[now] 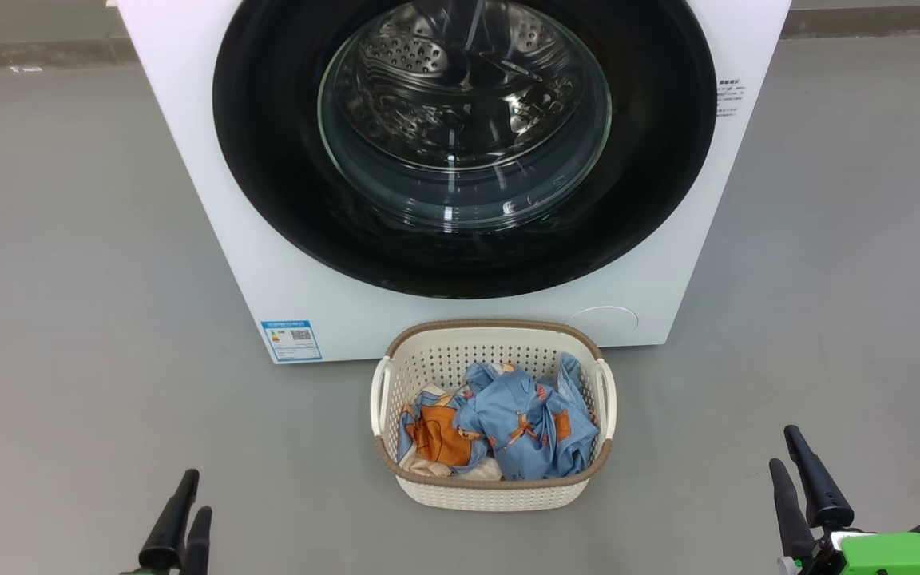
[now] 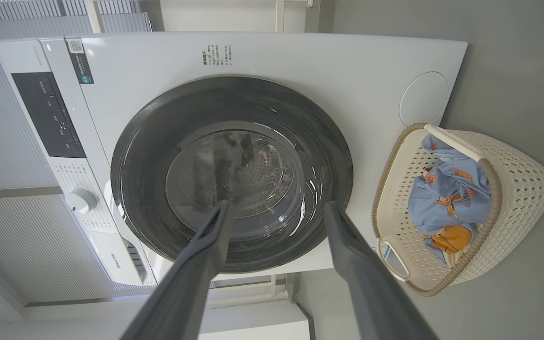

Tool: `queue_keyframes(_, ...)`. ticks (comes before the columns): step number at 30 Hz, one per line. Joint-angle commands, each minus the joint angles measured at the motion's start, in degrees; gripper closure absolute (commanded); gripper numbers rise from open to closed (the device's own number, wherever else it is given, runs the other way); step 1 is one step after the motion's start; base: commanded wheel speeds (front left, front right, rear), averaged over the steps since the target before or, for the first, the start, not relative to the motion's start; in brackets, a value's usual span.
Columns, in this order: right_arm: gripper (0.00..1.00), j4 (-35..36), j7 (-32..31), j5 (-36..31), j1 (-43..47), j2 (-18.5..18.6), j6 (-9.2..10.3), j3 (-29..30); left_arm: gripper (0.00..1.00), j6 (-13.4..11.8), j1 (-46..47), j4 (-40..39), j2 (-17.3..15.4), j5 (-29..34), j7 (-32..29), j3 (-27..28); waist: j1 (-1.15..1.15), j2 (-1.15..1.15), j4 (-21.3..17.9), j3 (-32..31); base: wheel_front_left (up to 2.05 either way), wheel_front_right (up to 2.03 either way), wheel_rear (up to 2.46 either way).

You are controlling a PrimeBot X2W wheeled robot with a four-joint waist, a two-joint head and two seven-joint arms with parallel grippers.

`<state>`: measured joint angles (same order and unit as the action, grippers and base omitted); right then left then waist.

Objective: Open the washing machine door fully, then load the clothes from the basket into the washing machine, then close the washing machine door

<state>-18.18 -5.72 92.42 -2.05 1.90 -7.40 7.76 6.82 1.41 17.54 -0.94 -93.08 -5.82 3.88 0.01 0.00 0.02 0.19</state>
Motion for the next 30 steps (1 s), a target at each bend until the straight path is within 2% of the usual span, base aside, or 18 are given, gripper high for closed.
queue_keyframes(1,0.0,1.6,0.3,0.3,-1.6,0.4,0.0,-0.3,0.0,0.2,1.9,-1.6,-0.8,0.2,0.5,0.1,0.08,0.0,0.0,0.0,0.0,0.0,0.0)
queue_keyframes(3,0.0,1.8,0.6,0.4,-1.8,0.4,-0.01,-0.5,0.0,0.2,2.1,-1.8,-0.8,0.3,0.9,-0.1,0.12,0.0,0.0,-0.1,0.0,0.0,0.0)
queue_keyframes(7,0.0,2.3,1.3,0.7,-2.1,0.5,-0.01,-0.8,0.0,0.3,2.4,-2.3,-0.8,0.5,1.6,-0.5,0.01,0.0,0.1,0.0,0.0,0.0,0.0)
queue_keyframes(13,0.0,3.4,2.1,0.7,-2.6,0.5,-0.01,-1.5,0.0,0.3,3.0,-3.5,-0.9,2.1,2.8,-1.1,0.0,0.0,0.3,0.0,0.0,0.0,0.0)
queue_keyframes(30,0.0,5.9,5.4,-4.5,-4.3,2.4,-0.02,-5.4,0.0,0.3,4.3,-5.3,-1.0,8.6,5.6,-2.3,0.0,0.0,0.5,0.1,0.0,0.0,0.0)
